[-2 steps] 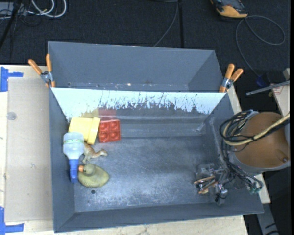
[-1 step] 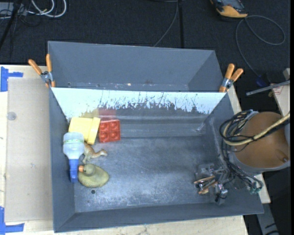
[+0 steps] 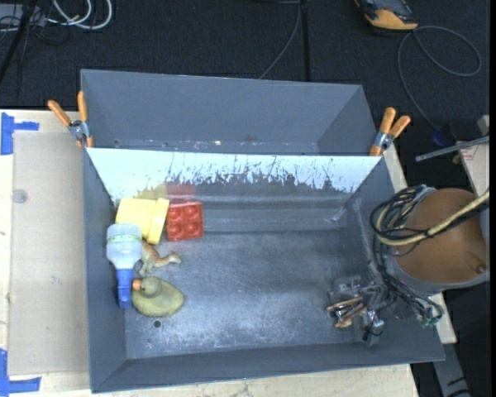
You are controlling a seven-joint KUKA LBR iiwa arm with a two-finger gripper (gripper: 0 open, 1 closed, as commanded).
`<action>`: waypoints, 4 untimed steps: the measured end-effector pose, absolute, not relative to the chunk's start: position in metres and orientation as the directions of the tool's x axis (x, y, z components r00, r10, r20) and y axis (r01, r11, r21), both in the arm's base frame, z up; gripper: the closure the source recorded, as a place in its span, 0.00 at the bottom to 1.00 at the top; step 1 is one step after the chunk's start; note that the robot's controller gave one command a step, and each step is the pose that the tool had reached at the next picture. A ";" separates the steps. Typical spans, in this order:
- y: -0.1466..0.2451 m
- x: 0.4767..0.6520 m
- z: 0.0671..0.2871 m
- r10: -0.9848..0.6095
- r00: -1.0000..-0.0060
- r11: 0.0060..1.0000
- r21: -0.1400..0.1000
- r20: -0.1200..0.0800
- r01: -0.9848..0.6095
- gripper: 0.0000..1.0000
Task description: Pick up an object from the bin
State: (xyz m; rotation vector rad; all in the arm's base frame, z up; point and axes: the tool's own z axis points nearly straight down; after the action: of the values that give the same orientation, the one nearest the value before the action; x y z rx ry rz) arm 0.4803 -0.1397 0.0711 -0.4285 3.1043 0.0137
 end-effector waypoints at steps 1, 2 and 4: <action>-0.139 0.479 0.071 -0.273 -0.962 0.962 0.006 -0.014 -0.273 1.00; -0.140 0.481 0.071 -0.270 -0.963 0.963 0.012 -0.007 -0.270 1.00; -0.144 0.478 0.071 -0.267 -0.963 0.963 0.016 -0.019 -0.268 1.00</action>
Offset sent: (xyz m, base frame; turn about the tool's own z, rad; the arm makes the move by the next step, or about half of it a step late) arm 0.0028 -0.0051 -0.0011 0.0077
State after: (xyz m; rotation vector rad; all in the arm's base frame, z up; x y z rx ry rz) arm 0.4777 -0.1442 0.0707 -0.4217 3.0963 0.0287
